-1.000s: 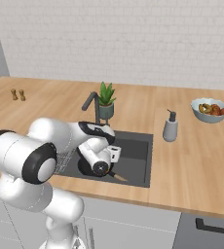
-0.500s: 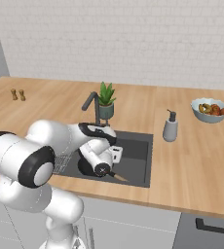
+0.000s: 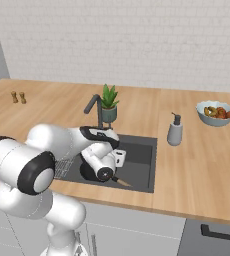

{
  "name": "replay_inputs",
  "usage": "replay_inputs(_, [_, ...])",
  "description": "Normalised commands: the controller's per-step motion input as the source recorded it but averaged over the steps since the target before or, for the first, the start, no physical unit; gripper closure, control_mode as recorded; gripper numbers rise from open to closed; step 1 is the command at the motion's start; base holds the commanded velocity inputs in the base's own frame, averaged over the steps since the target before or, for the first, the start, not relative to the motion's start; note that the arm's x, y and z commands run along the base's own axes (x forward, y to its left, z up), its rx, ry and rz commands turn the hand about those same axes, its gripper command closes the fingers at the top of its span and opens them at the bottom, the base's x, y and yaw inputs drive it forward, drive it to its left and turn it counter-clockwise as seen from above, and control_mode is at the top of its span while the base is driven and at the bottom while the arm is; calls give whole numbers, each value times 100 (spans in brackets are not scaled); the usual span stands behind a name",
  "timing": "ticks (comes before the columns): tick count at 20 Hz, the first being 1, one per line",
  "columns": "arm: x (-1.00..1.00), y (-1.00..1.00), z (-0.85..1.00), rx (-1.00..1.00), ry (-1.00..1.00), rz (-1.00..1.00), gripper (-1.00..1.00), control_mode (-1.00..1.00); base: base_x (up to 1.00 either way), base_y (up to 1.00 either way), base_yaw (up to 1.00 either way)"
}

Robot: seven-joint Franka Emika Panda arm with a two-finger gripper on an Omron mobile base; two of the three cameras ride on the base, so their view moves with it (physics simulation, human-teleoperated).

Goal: Pick the pan and sponge and place them into the sink. Then turn on the water.

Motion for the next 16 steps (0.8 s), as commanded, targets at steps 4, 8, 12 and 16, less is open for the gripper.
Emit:
replay_inputs(4, [0,0,0,0,0,0,-100,-100,0,0,0])
replay_inputs(8, [-1,0,0,0,-3,0,-100,-100,0,0,0])
replay_inputs(12, [-3,0,14,0,-12,0,-100,-100,0,0,0])
replay_inputs(16, [2,0,38,0,-2,-3,-100,-100,0,0,0])
